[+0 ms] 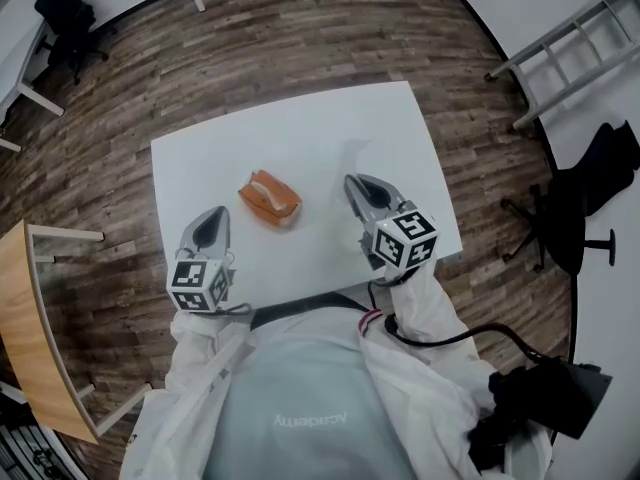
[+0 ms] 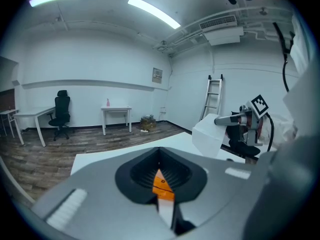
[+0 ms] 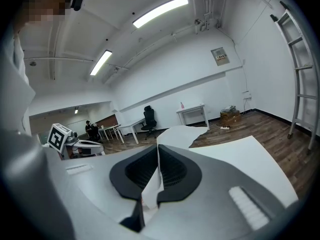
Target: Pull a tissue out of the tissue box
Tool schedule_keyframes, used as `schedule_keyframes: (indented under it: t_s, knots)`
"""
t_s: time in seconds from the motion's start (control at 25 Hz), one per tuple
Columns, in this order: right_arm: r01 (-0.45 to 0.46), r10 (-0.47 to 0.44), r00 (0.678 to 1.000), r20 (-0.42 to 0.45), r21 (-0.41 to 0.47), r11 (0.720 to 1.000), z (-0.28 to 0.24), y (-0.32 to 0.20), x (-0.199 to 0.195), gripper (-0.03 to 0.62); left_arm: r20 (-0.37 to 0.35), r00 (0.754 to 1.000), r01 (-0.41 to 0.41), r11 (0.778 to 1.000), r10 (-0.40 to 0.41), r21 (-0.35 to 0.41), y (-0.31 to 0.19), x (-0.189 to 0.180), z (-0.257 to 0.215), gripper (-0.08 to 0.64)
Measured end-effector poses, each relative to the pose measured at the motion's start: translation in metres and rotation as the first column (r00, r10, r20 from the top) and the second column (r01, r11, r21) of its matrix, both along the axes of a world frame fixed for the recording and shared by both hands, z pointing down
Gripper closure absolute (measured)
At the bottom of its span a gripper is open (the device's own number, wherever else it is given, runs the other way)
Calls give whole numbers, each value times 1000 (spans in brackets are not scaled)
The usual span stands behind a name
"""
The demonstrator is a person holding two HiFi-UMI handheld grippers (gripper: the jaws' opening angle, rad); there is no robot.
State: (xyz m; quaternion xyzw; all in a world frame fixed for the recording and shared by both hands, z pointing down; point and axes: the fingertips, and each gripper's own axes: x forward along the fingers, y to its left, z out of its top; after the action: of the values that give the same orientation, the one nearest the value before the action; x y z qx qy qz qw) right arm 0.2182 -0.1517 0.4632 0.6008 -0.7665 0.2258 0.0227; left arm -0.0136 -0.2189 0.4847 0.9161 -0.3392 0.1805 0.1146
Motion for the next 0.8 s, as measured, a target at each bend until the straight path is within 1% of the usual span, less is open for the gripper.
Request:
schedule_keyframes:
  t_s: [0.12, 0.2, 0.32, 0.48, 0.6, 0.8]
  knots:
    - [22, -22, 1000, -6, 10, 1000, -3, 7, -1, 589, 4, 1000, 31, 999, -31, 23, 12, -5, -3, 560]
    - [27, -27, 1000, -9, 14, 1000, -3, 13, -3, 589, -5, 999, 40, 999, -40, 30, 21, -7, -4, 560]
    - [25, -25, 1000, -6, 14, 1000, -1, 28, -10, 589, -15, 999, 41, 999, -41, 28, 39, -15, -3, 560]
    - [17, -17, 1000, -15, 27, 999, -4, 49, -22, 589, -32, 999, 30, 998, -28, 47, 61, -25, -8, 560]
    - [12, -12, 1000, -16, 36, 999, -5, 68, -41, 589, -43, 999, 23, 998, -21, 58, 86, -39, -12, 560]
    - [23, -22, 999, -26, 41, 999, -3, 106, -79, 589, -42, 999, 15, 999, -13, 46, 135, -73, -1, 560]
